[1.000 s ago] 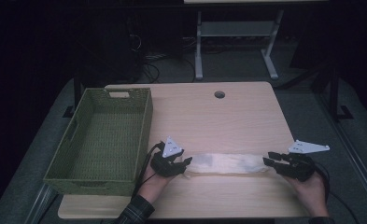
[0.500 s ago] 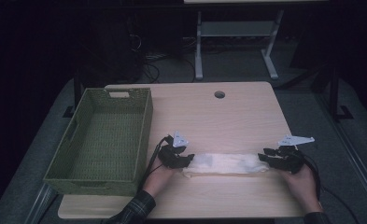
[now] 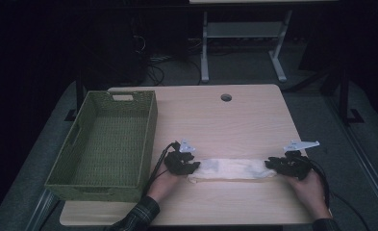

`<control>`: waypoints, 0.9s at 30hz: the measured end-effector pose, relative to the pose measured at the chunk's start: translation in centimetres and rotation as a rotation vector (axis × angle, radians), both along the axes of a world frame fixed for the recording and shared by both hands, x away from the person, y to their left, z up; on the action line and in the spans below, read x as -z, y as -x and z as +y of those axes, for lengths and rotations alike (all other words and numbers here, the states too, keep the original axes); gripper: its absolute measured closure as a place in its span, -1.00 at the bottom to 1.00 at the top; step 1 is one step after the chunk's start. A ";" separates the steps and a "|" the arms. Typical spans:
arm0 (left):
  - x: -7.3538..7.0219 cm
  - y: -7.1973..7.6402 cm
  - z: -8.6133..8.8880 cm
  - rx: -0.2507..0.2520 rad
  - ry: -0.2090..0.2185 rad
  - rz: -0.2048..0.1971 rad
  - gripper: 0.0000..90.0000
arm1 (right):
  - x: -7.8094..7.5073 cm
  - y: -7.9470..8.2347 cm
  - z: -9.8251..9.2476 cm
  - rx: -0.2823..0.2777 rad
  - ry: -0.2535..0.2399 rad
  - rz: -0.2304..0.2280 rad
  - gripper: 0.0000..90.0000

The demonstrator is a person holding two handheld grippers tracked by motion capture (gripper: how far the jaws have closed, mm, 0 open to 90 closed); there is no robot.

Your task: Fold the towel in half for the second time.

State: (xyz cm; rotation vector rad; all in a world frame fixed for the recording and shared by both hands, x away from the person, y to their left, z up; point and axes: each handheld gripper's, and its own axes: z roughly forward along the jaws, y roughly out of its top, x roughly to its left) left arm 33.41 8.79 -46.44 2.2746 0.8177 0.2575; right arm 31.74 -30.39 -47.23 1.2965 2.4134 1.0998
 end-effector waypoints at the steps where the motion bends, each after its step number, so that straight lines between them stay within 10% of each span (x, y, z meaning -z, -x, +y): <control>1: 0.0 0.1 -0.1 0.005 -0.001 0.004 0.57 | 0.0 0.0 0.0 -0.005 -0.004 0.005 0.73; 14: -2.2 1.6 0.0 0.050 0.021 -0.006 0.87 | -1.3 -0.5 0.5 0.013 0.037 -0.045 0.88; 27: -2.9 3.3 0.3 0.113 0.093 0.034 0.88 | -2.8 -5.4 3.3 0.001 0.057 -0.098 0.88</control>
